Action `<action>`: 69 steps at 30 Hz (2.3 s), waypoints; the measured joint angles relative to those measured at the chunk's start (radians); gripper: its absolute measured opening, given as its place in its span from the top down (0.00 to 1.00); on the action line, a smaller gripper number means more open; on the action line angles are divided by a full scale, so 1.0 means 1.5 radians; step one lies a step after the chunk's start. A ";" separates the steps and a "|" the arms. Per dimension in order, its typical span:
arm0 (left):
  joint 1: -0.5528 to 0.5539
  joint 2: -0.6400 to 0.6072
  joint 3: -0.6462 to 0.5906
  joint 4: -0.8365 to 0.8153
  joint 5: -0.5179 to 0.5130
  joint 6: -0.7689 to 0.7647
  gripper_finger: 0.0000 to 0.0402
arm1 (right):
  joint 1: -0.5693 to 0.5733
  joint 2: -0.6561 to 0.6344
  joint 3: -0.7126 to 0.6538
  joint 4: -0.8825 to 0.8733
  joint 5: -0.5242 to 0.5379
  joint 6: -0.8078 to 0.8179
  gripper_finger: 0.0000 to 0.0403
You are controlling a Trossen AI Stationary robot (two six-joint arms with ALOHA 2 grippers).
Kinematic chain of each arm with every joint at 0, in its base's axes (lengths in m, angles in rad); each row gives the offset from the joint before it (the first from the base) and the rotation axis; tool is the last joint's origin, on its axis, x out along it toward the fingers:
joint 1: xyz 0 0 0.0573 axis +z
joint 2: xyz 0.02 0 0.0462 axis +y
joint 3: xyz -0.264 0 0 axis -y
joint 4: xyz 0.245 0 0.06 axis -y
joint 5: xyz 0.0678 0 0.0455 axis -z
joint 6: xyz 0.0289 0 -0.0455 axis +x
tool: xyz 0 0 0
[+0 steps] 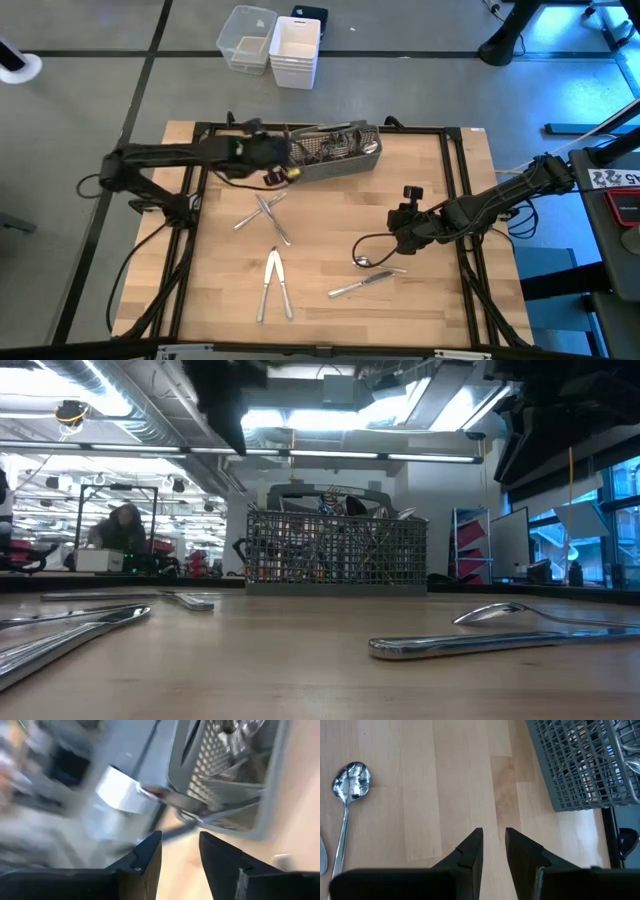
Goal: Sort silverware
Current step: Adjust the silver knife into the silverware organizer
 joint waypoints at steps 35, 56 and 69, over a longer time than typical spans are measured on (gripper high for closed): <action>0.148 -0.021 0.000 -0.031 0.083 -0.686 0.69 | 0.000 0.000 0.000 0.000 -0.004 0.000 0.79; 0.175 0.050 -0.001 0.060 0.081 -0.594 0.88 | 0.000 0.000 0.000 0.000 -0.004 -0.017 0.79; 0.153 0.050 -0.001 0.058 0.023 -0.503 1.00 | 0.000 0.000 0.000 0.000 -0.004 -0.017 0.79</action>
